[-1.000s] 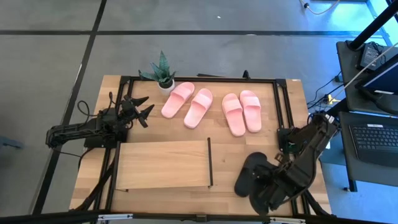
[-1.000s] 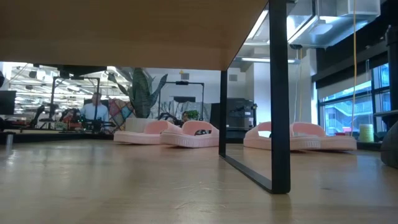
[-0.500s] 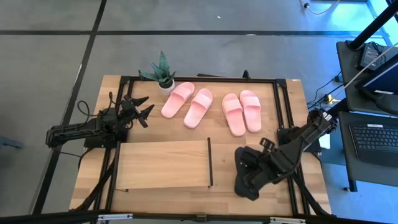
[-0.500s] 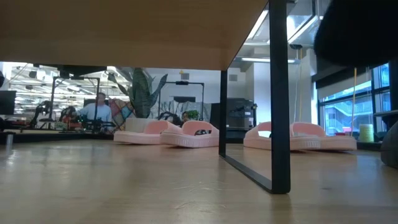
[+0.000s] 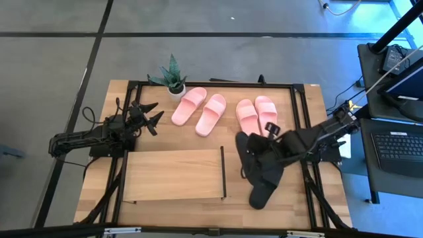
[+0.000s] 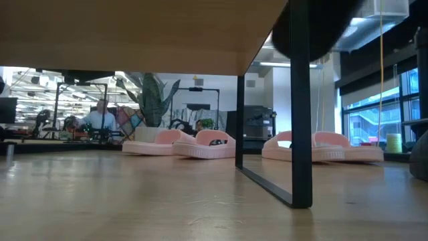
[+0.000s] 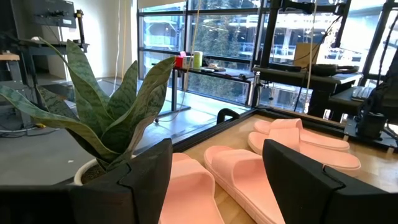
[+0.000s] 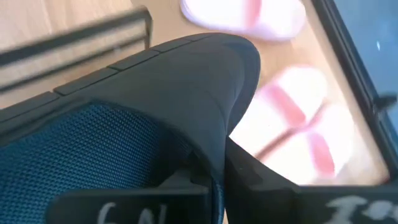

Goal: Pick and place slides into the shelf
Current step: Put the black slide on the shelf

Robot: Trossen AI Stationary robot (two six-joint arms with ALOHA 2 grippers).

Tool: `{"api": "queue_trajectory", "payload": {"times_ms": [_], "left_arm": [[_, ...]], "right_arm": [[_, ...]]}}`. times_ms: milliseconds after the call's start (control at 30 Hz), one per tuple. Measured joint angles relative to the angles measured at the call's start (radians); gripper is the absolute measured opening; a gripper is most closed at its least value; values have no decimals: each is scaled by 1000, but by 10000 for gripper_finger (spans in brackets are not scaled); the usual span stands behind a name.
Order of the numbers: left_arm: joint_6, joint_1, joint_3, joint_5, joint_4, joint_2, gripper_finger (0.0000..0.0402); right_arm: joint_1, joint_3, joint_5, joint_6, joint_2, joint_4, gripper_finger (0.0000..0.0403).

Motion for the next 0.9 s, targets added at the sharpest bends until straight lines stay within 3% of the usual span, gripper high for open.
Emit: {"api": "queue_trajectory", "payload": {"times_ms": [133,367,767,900], "left_arm": [[0,0,0,0,0,0,242],[0,0,0,0,0,0,242],[0,0,0,0,0,0,242],[-1,0,0,0,0,0,242]], "right_arm": [[-49,41,13,-125,6,32,13],[-60,297,169,-308,72,59,13],[-64,669,191,-542,354,69,13],[-64,649,210,-584,402,123,13]]}}
